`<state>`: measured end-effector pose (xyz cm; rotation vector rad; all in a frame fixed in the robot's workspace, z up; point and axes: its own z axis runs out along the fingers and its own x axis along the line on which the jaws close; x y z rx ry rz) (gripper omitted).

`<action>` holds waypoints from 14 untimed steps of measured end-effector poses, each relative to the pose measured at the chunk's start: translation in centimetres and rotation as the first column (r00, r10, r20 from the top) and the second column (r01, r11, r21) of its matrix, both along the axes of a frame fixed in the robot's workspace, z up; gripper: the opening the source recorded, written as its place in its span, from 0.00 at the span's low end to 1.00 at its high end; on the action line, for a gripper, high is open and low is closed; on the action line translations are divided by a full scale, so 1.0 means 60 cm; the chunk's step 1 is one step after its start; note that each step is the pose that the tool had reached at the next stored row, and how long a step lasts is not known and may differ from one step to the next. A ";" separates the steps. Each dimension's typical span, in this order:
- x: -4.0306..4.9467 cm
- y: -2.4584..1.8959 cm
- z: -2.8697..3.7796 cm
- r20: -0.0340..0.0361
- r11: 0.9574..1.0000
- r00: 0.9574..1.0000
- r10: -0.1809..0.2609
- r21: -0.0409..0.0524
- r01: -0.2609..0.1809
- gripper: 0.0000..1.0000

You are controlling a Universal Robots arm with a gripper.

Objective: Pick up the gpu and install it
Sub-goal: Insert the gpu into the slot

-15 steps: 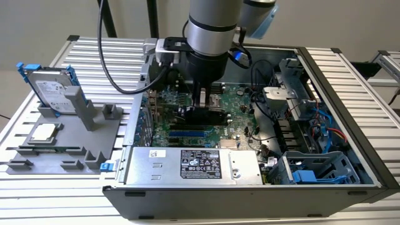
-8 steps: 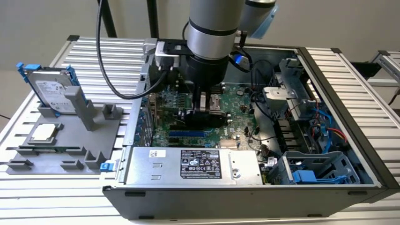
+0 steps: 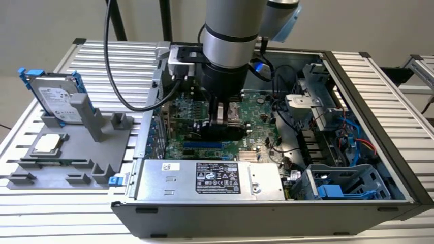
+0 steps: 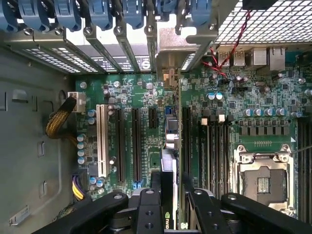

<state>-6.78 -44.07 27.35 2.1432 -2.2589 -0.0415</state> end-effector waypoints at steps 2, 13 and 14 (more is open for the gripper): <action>0.000 -0.0017 -0.001 0.000 1.000 1.000 0.000 0.000 0.000 0.00; -0.008 -0.0048 -0.008 0.000 1.000 1.000 0.000 0.000 0.000 0.00; -0.009 -0.0047 -0.009 0.000 1.000 1.000 0.000 0.000 0.000 0.00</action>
